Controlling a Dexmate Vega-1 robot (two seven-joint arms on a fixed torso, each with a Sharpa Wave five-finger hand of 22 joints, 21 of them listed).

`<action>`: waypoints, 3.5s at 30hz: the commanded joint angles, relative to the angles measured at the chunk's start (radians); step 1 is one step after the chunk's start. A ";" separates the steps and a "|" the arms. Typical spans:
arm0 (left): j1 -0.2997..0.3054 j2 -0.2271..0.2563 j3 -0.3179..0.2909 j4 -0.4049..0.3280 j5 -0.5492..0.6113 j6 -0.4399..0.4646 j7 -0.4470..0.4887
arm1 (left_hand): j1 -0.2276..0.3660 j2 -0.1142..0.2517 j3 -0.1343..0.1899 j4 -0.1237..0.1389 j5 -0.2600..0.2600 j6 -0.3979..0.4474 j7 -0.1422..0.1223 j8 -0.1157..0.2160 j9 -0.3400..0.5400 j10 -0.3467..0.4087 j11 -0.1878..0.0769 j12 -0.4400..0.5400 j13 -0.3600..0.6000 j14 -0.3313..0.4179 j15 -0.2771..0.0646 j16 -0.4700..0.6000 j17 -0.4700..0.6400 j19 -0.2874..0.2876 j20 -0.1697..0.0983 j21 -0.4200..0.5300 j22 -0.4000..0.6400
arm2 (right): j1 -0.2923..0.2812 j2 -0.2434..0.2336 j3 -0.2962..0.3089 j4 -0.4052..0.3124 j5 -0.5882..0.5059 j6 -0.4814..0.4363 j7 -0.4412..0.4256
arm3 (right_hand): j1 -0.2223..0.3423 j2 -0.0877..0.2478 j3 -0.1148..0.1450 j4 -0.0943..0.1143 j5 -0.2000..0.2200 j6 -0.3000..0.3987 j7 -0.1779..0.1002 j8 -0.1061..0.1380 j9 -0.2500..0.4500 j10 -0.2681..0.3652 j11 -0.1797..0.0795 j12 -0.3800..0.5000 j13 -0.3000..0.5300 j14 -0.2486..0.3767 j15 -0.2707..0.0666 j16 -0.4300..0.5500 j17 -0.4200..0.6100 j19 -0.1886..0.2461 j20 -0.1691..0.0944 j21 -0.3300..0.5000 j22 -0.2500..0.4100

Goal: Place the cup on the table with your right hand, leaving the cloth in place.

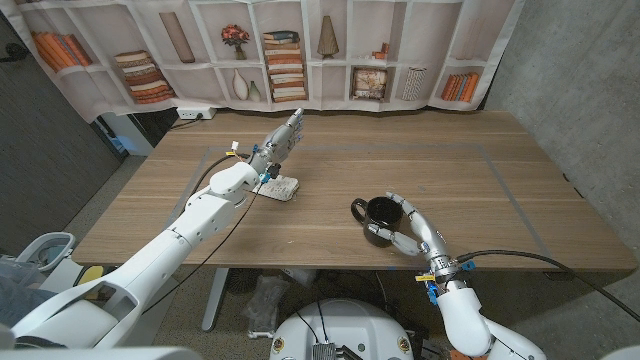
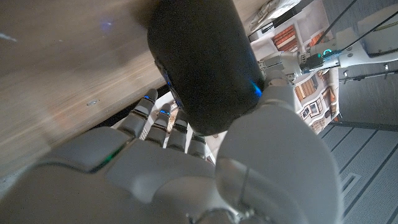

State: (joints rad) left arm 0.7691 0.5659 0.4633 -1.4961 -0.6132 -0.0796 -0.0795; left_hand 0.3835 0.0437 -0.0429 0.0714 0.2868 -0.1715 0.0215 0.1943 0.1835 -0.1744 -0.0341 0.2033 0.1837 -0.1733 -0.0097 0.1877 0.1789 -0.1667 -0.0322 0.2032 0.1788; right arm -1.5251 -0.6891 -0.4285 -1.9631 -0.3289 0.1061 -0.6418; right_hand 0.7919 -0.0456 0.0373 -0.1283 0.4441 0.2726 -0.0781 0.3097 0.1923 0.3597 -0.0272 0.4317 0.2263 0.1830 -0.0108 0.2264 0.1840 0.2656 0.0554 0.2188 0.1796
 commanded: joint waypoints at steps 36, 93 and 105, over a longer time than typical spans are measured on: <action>-0.008 -0.019 0.004 0.036 -0.004 -0.021 -0.014 | 0.012 0.009 -0.013 0.004 -0.003 -0.013 0.002 0.002 0.003 -0.029 -0.003 -0.001 0.003 -0.080 0.004 0.000 0.005 -0.129 -0.039 -0.002 0.003 | 0.015 0.043 -0.012 0.061 -0.088 0.070 -0.169 | 0.177 0.087 0.041 -0.021 -0.031 0.203 -0.068 0.036 0.008 0.190 -0.126 0.031 -0.017 0.180 -0.097 0.009 0.002 0.106 -0.064 0.010 0.004; -0.068 -0.027 0.004 0.082 0.000 -0.026 -0.050 | 0.015 0.014 -0.022 0.004 -0.004 -0.011 0.006 0.002 0.003 -0.032 0.002 -0.002 0.003 -0.083 0.007 0.000 0.005 -0.132 -0.042 -0.003 0.003 | -0.004 0.071 0.076 0.033 -0.047 0.066 -0.202 | 0.201 0.104 0.038 -0.006 -0.072 0.260 -0.067 0.027 0.008 0.250 -0.132 0.019 -0.027 0.273 -0.129 0.005 0.005 0.181 -0.070 0.018 0.005; -0.069 -0.022 0.006 0.060 0.007 -0.017 -0.042 | 0.016 0.014 -0.023 0.004 -0.004 -0.012 0.006 0.002 0.003 -0.031 0.003 -0.002 0.003 -0.082 0.006 0.000 0.005 -0.132 -0.042 -0.003 0.003 | -0.042 0.080 0.116 0.023 -0.049 0.072 -0.231 | 0.203 0.105 0.037 -0.004 -0.077 0.265 -0.068 0.025 0.008 0.253 -0.136 0.016 -0.028 0.276 -0.131 0.002 0.005 0.184 -0.070 0.017 0.005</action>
State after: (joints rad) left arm 0.7025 0.5405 0.4665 -1.4202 -0.6120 -0.1051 -0.1282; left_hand 0.3927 0.0529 -0.0580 0.0728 0.2867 -0.1715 0.0215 0.1943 0.1835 -0.1744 -0.0341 0.2033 0.1837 -0.1732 -0.0097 0.1876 0.1789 -0.1667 -0.0322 0.2032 0.1788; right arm -1.5395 -0.6163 -0.3438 -1.9305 -0.3720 0.1757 -0.8486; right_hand 0.8807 -0.0609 0.0610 -0.1509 0.3695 0.5290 -0.1427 0.3364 0.1998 0.4341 0.0129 0.4473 0.1954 0.4469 -0.0462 0.2291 0.1837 0.4443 -0.0160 0.2343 0.1792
